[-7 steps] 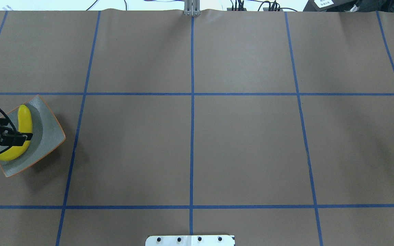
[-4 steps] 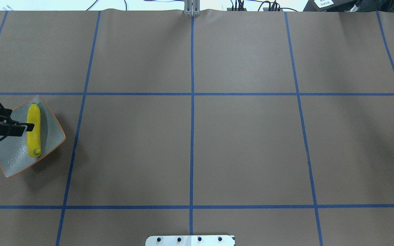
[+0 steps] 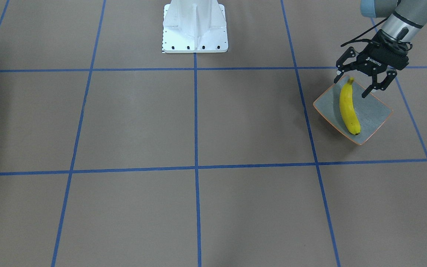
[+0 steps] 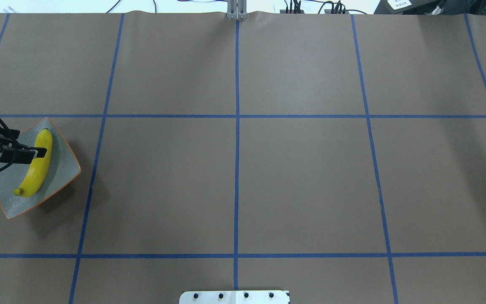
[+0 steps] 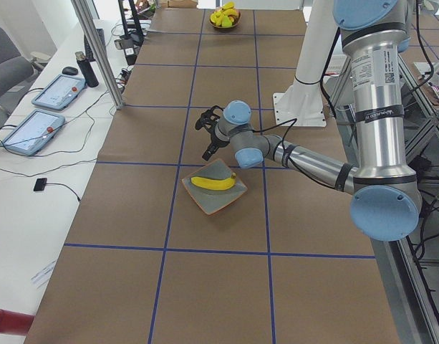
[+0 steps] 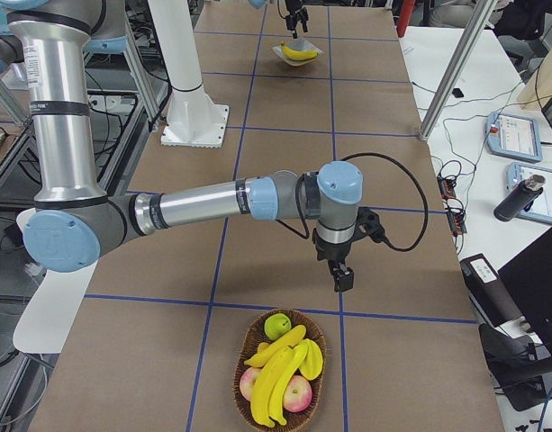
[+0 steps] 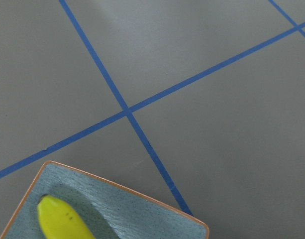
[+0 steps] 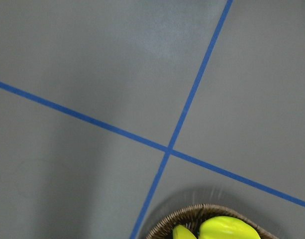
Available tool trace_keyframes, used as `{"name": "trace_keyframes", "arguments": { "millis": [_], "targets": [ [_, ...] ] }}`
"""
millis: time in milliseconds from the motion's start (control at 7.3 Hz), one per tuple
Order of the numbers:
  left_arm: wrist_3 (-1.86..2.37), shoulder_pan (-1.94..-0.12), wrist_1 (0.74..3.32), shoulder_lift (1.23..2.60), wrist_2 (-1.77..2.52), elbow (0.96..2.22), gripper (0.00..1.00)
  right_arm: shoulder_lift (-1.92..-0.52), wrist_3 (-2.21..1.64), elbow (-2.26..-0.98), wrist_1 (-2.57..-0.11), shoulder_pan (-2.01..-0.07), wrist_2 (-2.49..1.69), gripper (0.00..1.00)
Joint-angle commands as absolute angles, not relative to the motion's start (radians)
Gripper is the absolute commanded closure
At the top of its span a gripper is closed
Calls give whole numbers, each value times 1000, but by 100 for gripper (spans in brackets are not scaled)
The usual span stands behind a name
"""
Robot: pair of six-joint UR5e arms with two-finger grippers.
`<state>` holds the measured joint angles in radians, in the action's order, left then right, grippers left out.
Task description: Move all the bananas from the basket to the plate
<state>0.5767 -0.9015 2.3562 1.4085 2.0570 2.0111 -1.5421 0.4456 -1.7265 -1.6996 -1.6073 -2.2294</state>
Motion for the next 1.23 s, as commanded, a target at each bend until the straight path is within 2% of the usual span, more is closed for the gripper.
{"name": "trace_keyframes", "arguments": {
  "millis": [0, 411, 685, 959, 1096],
  "targets": [
    [577, -900, 2356, 1413, 2057, 2011, 0, -1644, 622, -1649, -1586, -1675, -2227, 0],
    [577, -900, 2356, 1414, 2057, 2010, 0, -1758, 630, -1469, -1184, -1675, -2220, 0],
    [578, -900, 2356, 1414, 2054, 2010, 0, -1767, 685, -1408, -1140, -1675, -2201, 0],
    [580, -902, 2358, 1413, 2052, 2009, 0, -1775, 700, -1401, -1140, -1675, -2191, 2],
    [580, -902, 2358, 1413, 2052, 2008, 0, -1769, 698, -1402, -1140, -1675, -2172, 14]
  ]
}}
